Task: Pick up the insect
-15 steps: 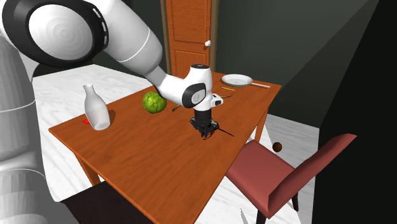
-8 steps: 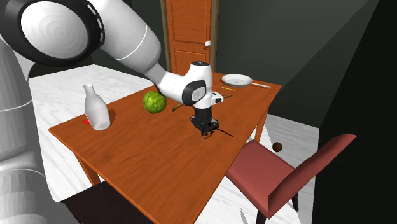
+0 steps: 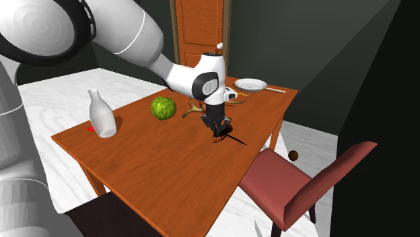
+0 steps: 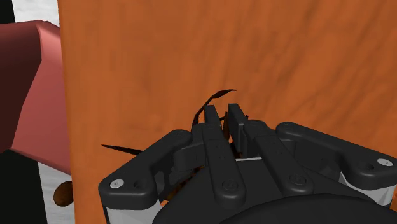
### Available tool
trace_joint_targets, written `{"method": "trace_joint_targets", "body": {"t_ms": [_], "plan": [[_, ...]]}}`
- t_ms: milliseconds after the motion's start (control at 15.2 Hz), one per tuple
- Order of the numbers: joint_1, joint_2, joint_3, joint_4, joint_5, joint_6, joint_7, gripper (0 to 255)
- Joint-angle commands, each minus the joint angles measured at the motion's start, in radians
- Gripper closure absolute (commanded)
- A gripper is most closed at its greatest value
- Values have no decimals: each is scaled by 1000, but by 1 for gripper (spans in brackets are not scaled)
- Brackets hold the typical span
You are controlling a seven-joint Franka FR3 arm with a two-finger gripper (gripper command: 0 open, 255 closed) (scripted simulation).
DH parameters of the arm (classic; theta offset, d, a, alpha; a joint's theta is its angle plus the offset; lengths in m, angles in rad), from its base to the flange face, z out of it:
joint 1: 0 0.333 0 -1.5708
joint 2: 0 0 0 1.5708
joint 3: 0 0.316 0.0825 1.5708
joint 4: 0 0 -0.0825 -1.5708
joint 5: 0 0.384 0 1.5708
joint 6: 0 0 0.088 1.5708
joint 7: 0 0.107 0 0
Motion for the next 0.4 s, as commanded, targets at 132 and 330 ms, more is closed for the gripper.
{"method": "trace_joint_targets", "body": {"t_ms": [132, 330], "plan": [[-1, -32, 1, 15, 4, -47, -2, 255], [-1, -41, 1, 21, 5, -62, -3, 255]]}}
